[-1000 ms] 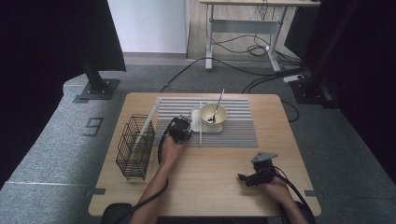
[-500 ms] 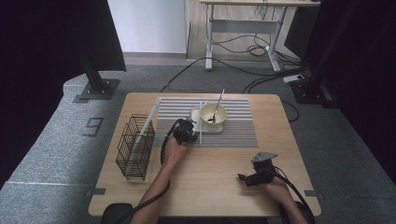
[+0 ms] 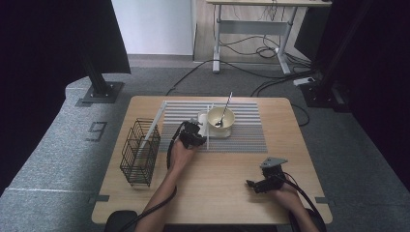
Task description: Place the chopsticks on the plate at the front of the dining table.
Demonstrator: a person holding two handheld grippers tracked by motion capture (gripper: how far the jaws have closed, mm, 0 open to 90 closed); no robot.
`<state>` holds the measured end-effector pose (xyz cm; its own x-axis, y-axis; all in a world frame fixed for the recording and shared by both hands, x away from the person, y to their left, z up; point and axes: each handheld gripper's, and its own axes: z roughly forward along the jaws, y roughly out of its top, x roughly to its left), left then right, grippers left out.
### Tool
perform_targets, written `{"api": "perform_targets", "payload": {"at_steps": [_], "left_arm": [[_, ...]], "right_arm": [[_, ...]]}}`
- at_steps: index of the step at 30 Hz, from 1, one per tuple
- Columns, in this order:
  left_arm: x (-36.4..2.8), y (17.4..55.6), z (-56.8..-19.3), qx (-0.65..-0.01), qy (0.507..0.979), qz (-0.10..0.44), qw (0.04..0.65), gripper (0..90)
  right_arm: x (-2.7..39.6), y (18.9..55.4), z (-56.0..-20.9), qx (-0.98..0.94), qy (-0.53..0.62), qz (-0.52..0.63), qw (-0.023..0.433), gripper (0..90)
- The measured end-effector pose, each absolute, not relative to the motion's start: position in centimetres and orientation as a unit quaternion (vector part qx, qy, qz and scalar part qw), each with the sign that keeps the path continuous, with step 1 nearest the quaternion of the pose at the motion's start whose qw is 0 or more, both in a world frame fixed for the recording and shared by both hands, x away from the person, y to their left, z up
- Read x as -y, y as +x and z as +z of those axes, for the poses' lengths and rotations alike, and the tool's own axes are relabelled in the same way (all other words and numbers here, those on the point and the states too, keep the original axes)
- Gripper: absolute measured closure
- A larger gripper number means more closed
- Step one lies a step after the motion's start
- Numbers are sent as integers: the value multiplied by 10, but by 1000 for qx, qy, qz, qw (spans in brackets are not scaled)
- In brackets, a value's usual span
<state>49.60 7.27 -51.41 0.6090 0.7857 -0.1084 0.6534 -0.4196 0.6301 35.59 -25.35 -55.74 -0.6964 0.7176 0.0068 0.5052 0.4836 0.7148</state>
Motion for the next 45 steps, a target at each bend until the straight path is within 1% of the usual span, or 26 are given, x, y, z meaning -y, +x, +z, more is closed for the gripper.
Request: {"api": "perform_targets", "payload": {"at_steps": [7, 9, 16, 19, 27, 34, 40, 45], "left_arm": [[-70, 496, -512, -435, 827, 96, 343, 557], [-68, 496, -512, -435, 826, 94, 345, 516], [-60, 496, -515, -430, 832, 95, 336, 502], [-56, 495, -517, -426, 837, 98, 327, 512], [-45, 493, -517, -415, 848, 105, 312, 606], [-44, 492, -518, -414, 849, 109, 311, 612], [-45, 491, -517, -409, 852, 116, 306, 655], [-46, 492, -517, -407, 853, 117, 305, 653]], "right_arm": [[254, 356, -557, -849, 360, 358, 148, 0], [254, 356, -557, -849, 360, 358, 148, 0], [254, 356, -557, -849, 360, 358, 148, 0], [254, 356, -557, -849, 360, 358, 148, 0], [254, 356, -557, -849, 360, 358, 148, 0], [254, 356, -557, -849, 360, 358, 148, 0], [254, 356, -557, -849, 360, 358, 148, 0], [254, 356, -557, -849, 360, 358, 148, 0]]}}
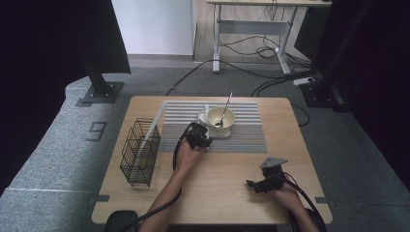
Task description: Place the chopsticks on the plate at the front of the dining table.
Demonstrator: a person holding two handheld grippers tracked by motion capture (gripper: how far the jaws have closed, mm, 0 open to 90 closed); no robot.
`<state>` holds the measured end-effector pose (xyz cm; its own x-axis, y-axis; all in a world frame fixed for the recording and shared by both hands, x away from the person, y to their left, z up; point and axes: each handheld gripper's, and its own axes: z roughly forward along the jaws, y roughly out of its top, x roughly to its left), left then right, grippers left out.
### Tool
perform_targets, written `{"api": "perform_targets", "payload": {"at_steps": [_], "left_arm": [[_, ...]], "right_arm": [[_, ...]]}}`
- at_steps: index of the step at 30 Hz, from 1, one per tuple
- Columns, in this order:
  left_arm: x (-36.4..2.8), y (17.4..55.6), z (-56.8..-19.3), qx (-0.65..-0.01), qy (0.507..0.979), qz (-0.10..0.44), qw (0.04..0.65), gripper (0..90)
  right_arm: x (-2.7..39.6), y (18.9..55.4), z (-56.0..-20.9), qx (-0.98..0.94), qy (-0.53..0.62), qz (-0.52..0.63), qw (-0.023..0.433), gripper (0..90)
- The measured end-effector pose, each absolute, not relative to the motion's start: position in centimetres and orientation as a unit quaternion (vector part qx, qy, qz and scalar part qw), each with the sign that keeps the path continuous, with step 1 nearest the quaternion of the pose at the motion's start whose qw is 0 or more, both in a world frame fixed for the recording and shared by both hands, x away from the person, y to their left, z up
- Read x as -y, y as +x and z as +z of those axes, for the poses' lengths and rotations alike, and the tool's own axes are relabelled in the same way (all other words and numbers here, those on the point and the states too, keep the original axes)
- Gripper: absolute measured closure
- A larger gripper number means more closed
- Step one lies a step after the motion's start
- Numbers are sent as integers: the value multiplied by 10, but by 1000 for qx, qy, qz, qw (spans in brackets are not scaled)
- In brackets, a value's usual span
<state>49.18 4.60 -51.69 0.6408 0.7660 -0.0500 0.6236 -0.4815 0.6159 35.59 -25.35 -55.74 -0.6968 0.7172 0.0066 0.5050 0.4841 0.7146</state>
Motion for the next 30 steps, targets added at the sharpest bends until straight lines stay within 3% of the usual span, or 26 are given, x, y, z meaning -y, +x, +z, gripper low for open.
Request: {"api": "perform_targets", "payload": {"at_steps": [9, 20, 26, 30], "left_arm": [[-47, 492, -520, -406, 853, 120, 307, 612], [-49, 493, -519, -405, 854, 122, 304, 633], [-48, 492, -520, -403, 852, 121, 310, 588], [-49, 488, -517, -401, 850, 130, 318, 512]], "right_arm": [[254, 356, -557, -849, 360, 358, 148, 0], [254, 356, -557, -849, 360, 358, 148, 0], [254, 356, -557, -849, 360, 358, 148, 0], [254, 356, -557, -849, 360, 358, 148, 0]]}}
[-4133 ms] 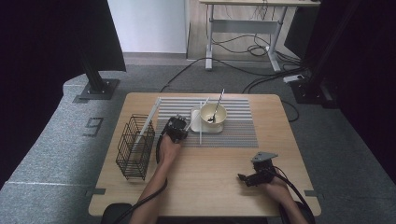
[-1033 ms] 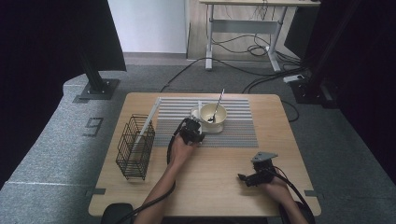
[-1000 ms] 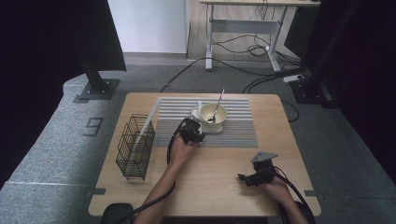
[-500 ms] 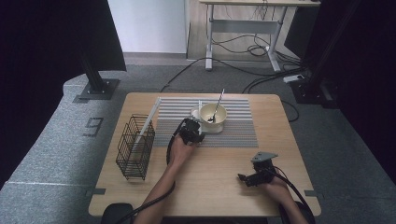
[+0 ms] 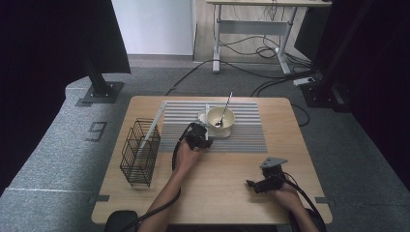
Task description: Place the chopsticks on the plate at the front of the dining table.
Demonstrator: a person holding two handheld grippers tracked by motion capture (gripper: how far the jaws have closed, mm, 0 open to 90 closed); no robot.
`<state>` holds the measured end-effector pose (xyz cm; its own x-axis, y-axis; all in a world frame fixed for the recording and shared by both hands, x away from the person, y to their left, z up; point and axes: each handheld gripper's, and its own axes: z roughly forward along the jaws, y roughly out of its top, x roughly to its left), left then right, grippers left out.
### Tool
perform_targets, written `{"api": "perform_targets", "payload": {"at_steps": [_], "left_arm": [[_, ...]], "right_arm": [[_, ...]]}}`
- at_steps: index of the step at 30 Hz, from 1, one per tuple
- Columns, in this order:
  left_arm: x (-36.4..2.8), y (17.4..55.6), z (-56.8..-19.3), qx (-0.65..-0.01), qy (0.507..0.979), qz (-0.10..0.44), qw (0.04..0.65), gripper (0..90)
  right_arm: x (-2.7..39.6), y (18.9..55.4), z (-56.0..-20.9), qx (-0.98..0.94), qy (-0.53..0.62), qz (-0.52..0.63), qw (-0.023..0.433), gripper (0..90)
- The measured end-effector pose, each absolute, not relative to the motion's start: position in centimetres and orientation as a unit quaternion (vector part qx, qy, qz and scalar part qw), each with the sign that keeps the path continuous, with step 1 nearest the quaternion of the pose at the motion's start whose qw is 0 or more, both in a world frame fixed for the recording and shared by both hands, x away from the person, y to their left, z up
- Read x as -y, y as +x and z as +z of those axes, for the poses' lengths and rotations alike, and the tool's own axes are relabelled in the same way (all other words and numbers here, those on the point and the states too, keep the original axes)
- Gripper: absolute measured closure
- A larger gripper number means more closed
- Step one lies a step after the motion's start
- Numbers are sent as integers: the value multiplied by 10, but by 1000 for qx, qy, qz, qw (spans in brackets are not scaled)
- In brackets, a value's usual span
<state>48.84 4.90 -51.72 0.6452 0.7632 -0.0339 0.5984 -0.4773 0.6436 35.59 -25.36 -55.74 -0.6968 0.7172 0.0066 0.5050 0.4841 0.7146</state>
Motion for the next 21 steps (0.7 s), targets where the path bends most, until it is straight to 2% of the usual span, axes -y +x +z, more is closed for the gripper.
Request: {"api": "perform_targets", "payload": {"at_steps": [2, 12, 14, 17, 21], "left_arm": [[-51, 486, -514, -400, 845, 132, 329, 481], [-61, 465, -507, -376, 825, 124, 404, 201], [-61, 458, -509, -366, 825, 131, 410, 138], [-61, 452, -511, -355, 830, 135, 408, 112], [-55, 435, -521, -337, 841, 128, 403, 0]], "right_arm": [[254, 356, -557, -849, 360, 358, 148, 0], [254, 356, -557, -849, 360, 358, 148, 0], [254, 356, -557, -849, 360, 358, 148, 0], [254, 356, -557, -849, 360, 358, 148, 0], [254, 356, -557, -849, 360, 358, 148, 0]]}}
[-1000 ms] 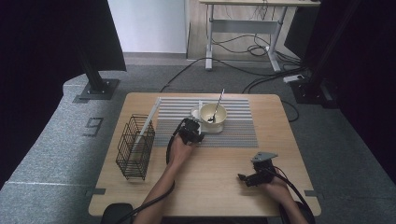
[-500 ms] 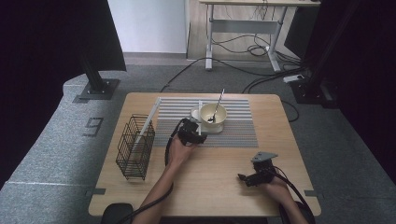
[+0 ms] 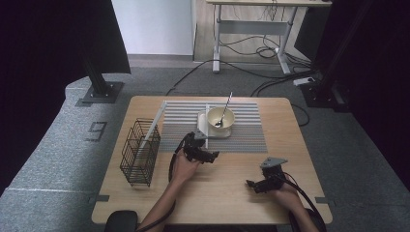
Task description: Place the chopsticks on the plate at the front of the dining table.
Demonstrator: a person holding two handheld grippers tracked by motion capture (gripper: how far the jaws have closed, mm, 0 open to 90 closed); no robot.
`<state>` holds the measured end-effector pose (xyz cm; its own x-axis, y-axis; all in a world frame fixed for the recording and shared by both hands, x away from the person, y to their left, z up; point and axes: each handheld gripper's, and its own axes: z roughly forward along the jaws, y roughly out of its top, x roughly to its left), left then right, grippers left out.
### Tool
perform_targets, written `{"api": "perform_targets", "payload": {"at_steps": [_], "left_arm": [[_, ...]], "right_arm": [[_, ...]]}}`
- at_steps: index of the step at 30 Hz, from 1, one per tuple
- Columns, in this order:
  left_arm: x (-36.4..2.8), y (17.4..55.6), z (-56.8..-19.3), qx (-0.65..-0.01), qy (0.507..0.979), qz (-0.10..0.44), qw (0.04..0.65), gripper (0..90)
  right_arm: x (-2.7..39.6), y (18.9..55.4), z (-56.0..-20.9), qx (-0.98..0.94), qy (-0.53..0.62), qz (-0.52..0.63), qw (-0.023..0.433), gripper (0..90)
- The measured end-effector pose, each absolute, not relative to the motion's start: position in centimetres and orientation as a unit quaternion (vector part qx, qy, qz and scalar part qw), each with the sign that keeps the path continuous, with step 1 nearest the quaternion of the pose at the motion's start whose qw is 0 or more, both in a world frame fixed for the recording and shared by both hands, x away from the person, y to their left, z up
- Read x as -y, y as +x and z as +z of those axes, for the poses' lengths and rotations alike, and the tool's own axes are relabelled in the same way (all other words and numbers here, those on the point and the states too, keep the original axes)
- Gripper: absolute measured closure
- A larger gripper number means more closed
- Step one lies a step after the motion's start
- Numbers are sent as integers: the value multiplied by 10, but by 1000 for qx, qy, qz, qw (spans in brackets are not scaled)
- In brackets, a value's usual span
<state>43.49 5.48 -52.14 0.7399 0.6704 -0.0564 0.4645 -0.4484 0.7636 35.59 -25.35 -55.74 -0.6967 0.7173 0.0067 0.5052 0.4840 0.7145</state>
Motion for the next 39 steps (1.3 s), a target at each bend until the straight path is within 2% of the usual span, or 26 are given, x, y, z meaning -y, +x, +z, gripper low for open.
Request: {"api": "perform_targets", "payload": {"at_steps": [13, 33, 39], "left_arm": [[-39, 415, -538, -320, 851, 110, 402, 0], [-27, 422, -546, -327, 856, 120, 382, 0], [-30, 418, -543, -332, 848, 127, 393, 0]], "right_arm": [[254, 356, -557, -849, 360, 358, 148, 0], [254, 356, -557, -849, 360, 358, 148, 0], [254, 356, -557, -849, 360, 358, 148, 0]]}}
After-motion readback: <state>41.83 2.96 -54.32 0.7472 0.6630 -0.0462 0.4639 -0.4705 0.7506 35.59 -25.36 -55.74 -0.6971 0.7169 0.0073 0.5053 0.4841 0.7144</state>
